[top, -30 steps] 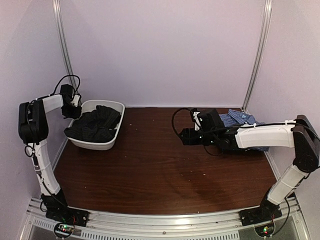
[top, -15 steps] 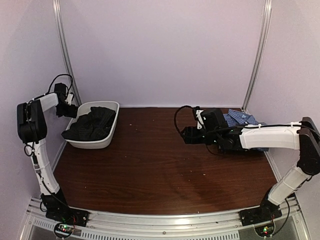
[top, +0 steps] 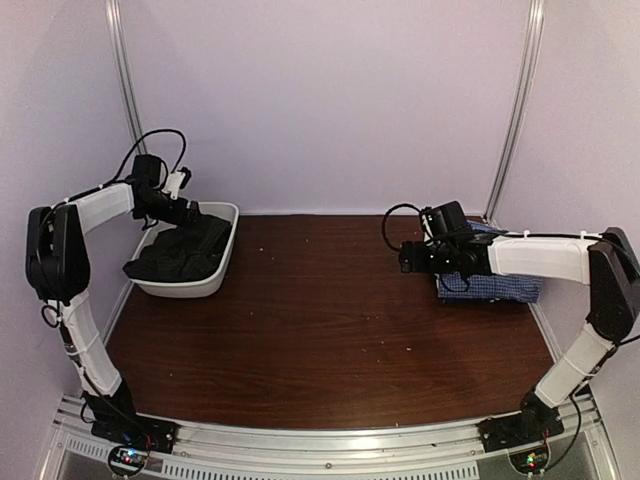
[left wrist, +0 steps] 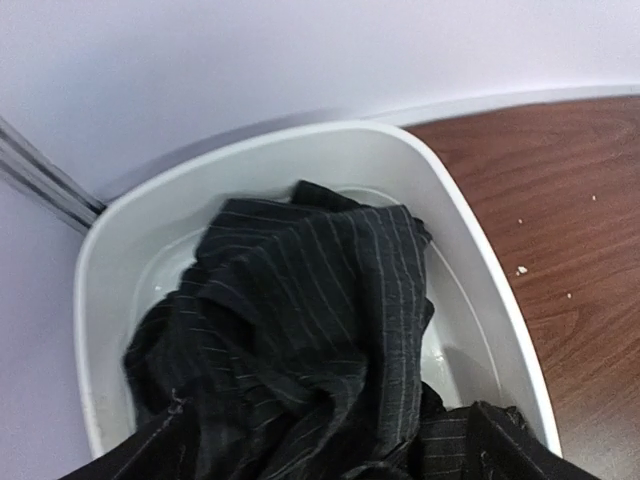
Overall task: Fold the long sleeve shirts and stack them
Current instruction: Move the square-folded shirt to the corner of the board, then pick up the crumpled shirt from the bin.
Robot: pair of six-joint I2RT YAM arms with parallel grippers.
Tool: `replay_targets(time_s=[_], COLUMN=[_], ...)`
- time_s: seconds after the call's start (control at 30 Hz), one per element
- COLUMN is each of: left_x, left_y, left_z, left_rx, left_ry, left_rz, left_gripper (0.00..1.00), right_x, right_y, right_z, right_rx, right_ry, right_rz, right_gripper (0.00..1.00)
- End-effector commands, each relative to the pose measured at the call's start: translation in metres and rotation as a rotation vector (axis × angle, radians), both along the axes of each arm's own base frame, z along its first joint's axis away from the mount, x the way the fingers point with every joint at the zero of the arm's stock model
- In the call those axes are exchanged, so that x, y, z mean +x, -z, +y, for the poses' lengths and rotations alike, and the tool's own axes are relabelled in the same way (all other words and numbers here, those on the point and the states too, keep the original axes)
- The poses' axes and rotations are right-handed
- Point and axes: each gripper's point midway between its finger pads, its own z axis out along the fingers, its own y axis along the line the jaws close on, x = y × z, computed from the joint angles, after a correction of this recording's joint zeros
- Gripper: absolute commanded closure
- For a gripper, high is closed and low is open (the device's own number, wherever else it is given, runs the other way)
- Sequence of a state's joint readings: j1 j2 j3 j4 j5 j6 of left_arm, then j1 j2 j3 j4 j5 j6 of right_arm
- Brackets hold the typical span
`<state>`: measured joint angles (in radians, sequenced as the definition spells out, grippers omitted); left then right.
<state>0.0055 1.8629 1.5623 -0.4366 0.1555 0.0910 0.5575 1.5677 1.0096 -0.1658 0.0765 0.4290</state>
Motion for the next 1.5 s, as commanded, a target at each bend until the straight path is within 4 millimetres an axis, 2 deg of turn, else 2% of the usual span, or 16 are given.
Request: replay_targets(time_s=[0.0,0.03,0.07,0.13,0.2,0.33,0.53,0.7,0.8,0.93,1.07,1.17,1.27,1.37,1.43,1.47], left_x=[0.007,0.006,0.005,0.003,0.002,0.001,-0.001,-0.003,-0.004,0.0,0.004,0.005,0.003,-0.008,-0.027,-0.044], left_y=[0.036,0.042,0.048,0.061,0.073,0.093,0.109,0.106,0.102,0.087,0.068,0.043,-0.005,-0.082,-0.148,-0.188], left_z=[-0.009,-0.026,-0.031,-0.038,-0.038,-0.02,0.019,0.043,0.05,0.038,0.015,0.003,-0.011,-0.038,-0.073,-0.095], left_rx=[-0.042,-0.039,-0.031,-0.009,0.012,0.101,0.261,0.283,0.273,0.211,0.107,0.05,-0.028,-0.17,-0.306,-0.362], left_ry=[0.027,0.061,0.071,0.082,0.075,-0.001,-0.134,-0.192,-0.199,-0.151,-0.063,-0.026,0.018,0.117,0.237,0.301], left_rz=[0.069,0.082,0.094,0.118,0.143,0.185,0.216,0.218,0.21,0.176,0.137,0.097,0.002,-0.154,-0.283,-0.356], left_gripper=[0.07,0.07,0.07,0.07,0.07,0.11,0.22,0.33,0.43,0.6,0.83,1.0,1.0,1.0,1.0,1.0], right_x=[0.024,0.028,0.031,0.039,0.046,0.055,0.06,0.064,0.066,0.067,0.062,0.057,0.049,0.04,0.033,0.027], right_y=[0.031,0.04,0.049,0.063,0.078,0.095,0.101,0.098,0.096,0.089,0.079,0.072,0.058,0.029,-0.001,-0.025], right_z=[-0.009,-0.008,-0.005,-0.003,-0.011,-0.042,-0.083,-0.107,-0.111,-0.1,-0.087,-0.079,-0.065,-0.044,-0.027,-0.016], right_rx=[-0.028,-0.026,-0.021,-0.023,-0.033,-0.054,-0.091,-0.122,-0.125,-0.082,-0.024,-0.007,0.018,0.063,0.119,0.159], right_ry=[-0.008,-0.014,-0.025,-0.028,-0.004,0.072,0.156,0.202,0.198,0.148,0.098,0.07,0.021,-0.058,-0.126,-0.17], right_rz=[0.087,0.104,0.124,0.15,0.176,0.2,0.212,0.202,0.201,0.188,0.167,0.155,0.133,0.08,0.017,-0.033], right_gripper=[0.19,0.19,0.19,0.19,0.2,0.2,0.21,0.2,0.2,0.21,0.21,0.21,0.21,0.21,0.21,0.21])
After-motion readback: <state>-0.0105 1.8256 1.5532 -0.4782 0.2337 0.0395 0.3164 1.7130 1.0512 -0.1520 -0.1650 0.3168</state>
